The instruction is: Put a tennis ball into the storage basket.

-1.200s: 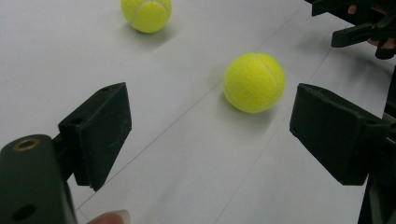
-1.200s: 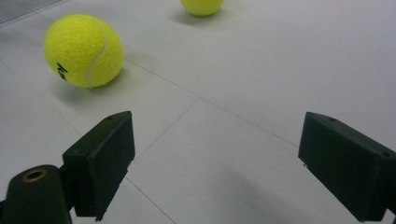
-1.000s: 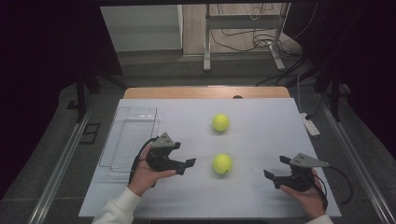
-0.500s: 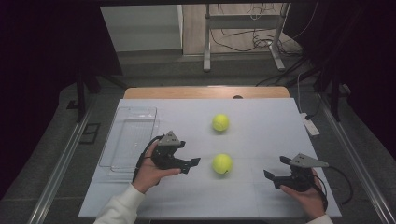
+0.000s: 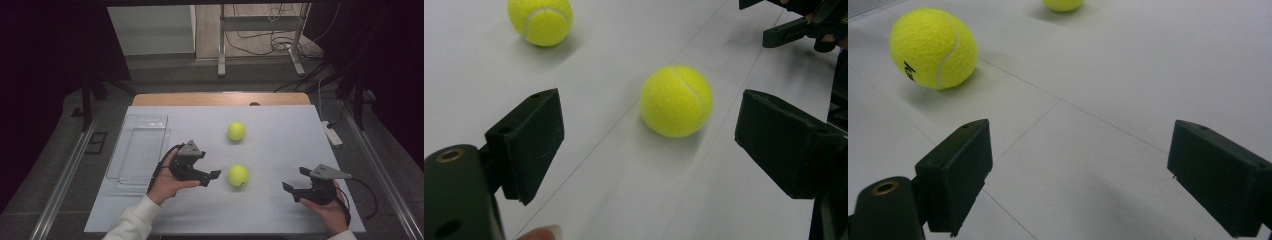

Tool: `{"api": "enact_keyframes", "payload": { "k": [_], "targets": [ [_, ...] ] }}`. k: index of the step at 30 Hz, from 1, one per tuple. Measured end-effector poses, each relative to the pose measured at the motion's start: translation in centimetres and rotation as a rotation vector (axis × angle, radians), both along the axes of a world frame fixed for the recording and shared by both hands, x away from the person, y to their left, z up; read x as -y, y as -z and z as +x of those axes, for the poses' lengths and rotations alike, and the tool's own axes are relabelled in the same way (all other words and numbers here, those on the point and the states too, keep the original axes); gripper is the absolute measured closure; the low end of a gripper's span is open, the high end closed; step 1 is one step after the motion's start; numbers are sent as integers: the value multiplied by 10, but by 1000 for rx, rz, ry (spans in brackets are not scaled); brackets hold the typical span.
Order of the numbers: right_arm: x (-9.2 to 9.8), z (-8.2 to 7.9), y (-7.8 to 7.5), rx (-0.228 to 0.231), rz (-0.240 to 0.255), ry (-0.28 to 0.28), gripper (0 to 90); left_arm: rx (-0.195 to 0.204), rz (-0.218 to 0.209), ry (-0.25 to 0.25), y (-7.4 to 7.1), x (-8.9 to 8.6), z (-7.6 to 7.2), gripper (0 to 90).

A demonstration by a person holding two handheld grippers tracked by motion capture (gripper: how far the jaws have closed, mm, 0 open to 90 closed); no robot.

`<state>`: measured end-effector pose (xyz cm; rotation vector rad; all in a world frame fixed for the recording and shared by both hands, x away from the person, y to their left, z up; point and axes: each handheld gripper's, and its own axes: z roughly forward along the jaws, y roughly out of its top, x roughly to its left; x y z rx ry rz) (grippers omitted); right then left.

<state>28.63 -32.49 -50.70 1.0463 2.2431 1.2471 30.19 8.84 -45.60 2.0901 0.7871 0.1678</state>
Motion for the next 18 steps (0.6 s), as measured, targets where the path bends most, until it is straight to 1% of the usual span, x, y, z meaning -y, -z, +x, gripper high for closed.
{"api": "enact_keyframes", "payload": {
  "k": [7,11,16,17,18],
  "targets": [
    [1,-1,-1,7,4,-2,111,-2,4,11,-1,5,3,132],
    [0,2,0,3,3,-2,111,-7,0,6,-2,6,5,132],
    [0,1,-1,4,-5,-4,111,-3,-3,7,-3,9,8,133],
    [1,1,-1,6,8,-2,112,-3,-3,10,-4,10,9,131],
    [1,1,-1,6,8,-2,112,-2,-1,12,-4,11,9,131]
  ]
}}
